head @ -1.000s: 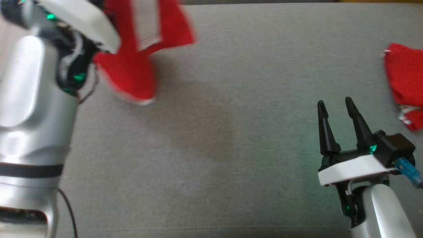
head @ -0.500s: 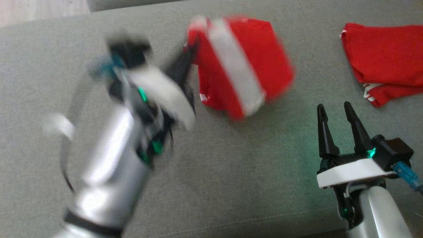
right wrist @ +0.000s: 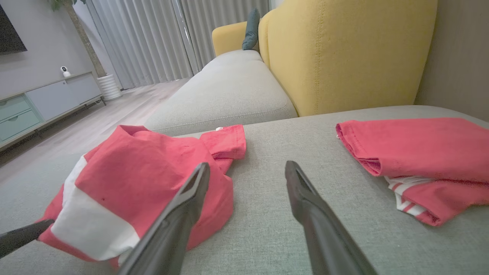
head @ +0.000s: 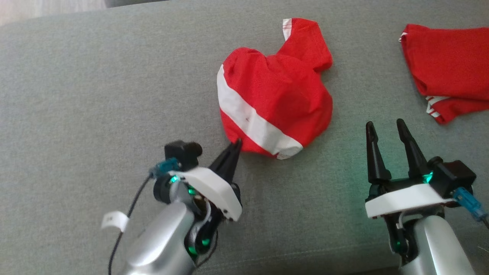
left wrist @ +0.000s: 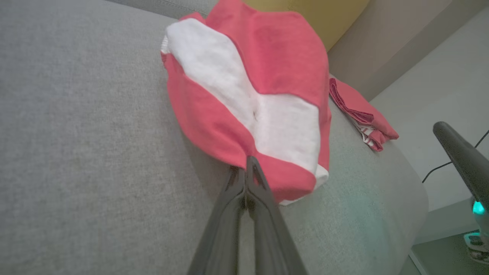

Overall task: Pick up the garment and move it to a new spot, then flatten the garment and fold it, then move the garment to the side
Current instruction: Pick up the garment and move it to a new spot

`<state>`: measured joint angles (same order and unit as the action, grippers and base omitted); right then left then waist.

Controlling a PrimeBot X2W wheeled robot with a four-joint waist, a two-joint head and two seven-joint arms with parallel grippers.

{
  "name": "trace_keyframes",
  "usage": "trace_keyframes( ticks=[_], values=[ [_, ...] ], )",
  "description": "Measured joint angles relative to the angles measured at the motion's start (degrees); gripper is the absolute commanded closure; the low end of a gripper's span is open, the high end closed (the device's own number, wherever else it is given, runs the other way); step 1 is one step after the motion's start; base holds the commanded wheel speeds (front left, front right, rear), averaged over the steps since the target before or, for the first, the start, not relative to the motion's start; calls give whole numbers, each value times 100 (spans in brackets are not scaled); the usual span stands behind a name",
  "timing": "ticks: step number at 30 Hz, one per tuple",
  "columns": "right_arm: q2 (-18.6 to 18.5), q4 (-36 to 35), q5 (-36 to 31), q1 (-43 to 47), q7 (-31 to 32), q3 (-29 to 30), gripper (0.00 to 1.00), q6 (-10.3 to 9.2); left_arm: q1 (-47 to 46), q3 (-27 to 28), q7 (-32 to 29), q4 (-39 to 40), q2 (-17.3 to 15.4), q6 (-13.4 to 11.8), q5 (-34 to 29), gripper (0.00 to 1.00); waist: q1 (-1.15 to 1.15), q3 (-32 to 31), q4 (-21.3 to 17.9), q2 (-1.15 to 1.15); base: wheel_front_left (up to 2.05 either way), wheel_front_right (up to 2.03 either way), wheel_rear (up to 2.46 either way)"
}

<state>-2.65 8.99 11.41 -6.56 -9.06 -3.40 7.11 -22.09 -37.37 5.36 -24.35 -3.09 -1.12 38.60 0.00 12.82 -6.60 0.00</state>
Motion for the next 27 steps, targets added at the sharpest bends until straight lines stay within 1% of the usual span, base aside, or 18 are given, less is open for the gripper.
trace_keyframes(
  ticks=[6, 7, 8, 9, 12, 15, 18, 19, 22, 27],
  values=[
    [0, 15, -34, 0, 24, -56, 0, 0, 272, -299, 242, -100, 8, -142, 151, 100, 0, -40, 95, 0, 0, 0, 0],
    [0, 26, -34, 0, 25, -57, 0, 0, 326, -319, 322, -115, 9, -164, 170, 73, 0, -49, 108, 0, 0, 0, 0],
    [0, 40, -34, 0, 25, -59, 0, 0, 359, -331, 423, -130, 8, -207, 190, 29, 0, -60, 120, 0, 0, 0, 0],
    [0, 47, -34, 1, 25, -63, 0, 0, 374, -330, 521, -131, 5, -242, 189, 0, 0, -72, 132, 0, 0, 0, 0],
    [0, 73, -41, 1, 26, -60, 0, 0, 372, -267, 721, -124, 8, -344, 185, 0, 0, -128, 173, 0, 0, 0, 0],
    [0, 100, -56, 5, 25, -46, 0, 0, 370, -146, 843, -53, -3, -399, 53, 0, 0, -216, 215, 0, 0, 0, 0],
    [0, 140, -93, 19, 25, -1, 0, 0, 364, 19, 889, 83, -65, -453, -179, 0, 0, -338, 263, 0, 0, 0, 0],
    [-1, 176, -125, 26, 24, 20, 0, 0, 383, 167, 890, 218, -113, -547, -323, 0, 0, -433, 299, 0, 0, 0, 0],
    [0, 197, -193, 46, 14, 54, 0, 0, 476, 425, 893, 566, -169, -620, -633, 0, 0, -589, 353, 0, 0, 0, 0],
    [0, 200, -233, 271, -62, 115, 0, 0, 939, 757, 894, 1016, -257, -698, -1100, 0, 0, -866, 446, 0, 0, 0, 0]
  ],
)
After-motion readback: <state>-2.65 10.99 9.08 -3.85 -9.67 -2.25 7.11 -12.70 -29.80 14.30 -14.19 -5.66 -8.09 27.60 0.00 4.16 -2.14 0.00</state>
